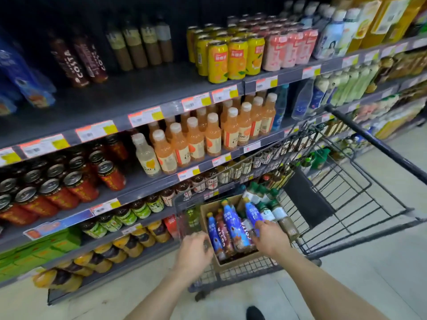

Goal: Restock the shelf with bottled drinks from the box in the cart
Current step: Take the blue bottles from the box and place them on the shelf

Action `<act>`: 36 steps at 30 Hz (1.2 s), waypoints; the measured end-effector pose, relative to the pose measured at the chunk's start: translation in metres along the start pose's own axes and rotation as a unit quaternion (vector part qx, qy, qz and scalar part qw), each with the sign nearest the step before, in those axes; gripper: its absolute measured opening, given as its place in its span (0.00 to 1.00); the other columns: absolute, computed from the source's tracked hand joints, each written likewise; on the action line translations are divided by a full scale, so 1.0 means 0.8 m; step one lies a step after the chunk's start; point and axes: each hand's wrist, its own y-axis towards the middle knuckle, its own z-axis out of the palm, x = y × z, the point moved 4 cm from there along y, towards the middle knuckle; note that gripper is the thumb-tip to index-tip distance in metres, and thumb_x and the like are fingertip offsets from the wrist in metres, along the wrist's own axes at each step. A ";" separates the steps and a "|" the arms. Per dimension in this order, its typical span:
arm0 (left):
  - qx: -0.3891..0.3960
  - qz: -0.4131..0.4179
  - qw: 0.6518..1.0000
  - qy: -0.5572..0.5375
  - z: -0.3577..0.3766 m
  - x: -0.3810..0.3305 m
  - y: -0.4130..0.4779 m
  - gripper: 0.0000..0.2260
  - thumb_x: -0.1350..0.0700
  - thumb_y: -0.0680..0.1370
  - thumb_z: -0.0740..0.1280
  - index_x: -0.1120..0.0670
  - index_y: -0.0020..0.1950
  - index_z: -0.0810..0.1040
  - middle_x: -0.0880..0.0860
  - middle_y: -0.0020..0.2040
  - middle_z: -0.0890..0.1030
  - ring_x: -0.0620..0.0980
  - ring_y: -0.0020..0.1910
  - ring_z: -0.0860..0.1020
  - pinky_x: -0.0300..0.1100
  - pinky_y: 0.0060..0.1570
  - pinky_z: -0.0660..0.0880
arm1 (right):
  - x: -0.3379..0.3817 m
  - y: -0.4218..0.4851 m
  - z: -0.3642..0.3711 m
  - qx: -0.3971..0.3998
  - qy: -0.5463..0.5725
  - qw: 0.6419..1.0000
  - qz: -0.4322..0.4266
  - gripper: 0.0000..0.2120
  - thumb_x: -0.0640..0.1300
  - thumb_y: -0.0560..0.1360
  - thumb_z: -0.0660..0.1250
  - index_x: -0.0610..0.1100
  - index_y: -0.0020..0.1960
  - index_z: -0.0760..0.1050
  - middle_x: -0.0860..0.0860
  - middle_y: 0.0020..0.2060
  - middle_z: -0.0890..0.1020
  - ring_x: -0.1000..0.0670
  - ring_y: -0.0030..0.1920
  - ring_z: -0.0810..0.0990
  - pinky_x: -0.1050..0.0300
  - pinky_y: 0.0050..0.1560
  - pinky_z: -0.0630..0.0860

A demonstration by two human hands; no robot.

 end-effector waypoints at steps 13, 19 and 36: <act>0.079 -0.280 0.953 -0.082 0.206 -0.044 0.128 0.19 0.44 0.80 0.64 0.58 0.61 0.76 0.57 0.57 0.83 0.57 0.57 0.80 0.42 0.48 0.73 | -0.098 0.160 0.086 0.109 0.043 0.989 0.089 0.25 0.59 0.72 0.69 0.43 0.60 0.72 0.44 0.57 0.76 0.44 0.56 0.79 0.53 0.52 0.78; 0.079 -0.329 0.937 -0.087 0.245 -0.045 0.162 0.25 0.38 0.74 0.69 0.56 0.61 0.76 0.56 0.58 0.82 0.57 0.55 0.81 0.43 0.50 0.77 | -0.101 0.171 0.122 0.100 0.030 0.985 0.136 0.38 0.66 0.70 0.70 0.41 0.68 0.66 0.44 0.65 0.70 0.43 0.63 0.75 0.49 0.57 0.76; 0.032 -0.339 0.923 -0.178 0.245 -0.015 0.136 0.18 0.40 0.71 0.72 0.48 0.55 0.75 0.47 0.50 0.81 0.47 0.43 0.81 0.45 0.44 0.80 | -0.092 0.154 0.104 0.095 0.062 0.987 0.117 0.26 0.59 0.72 0.68 0.41 0.58 0.69 0.45 0.52 0.76 0.44 0.51 0.79 0.52 0.49 0.78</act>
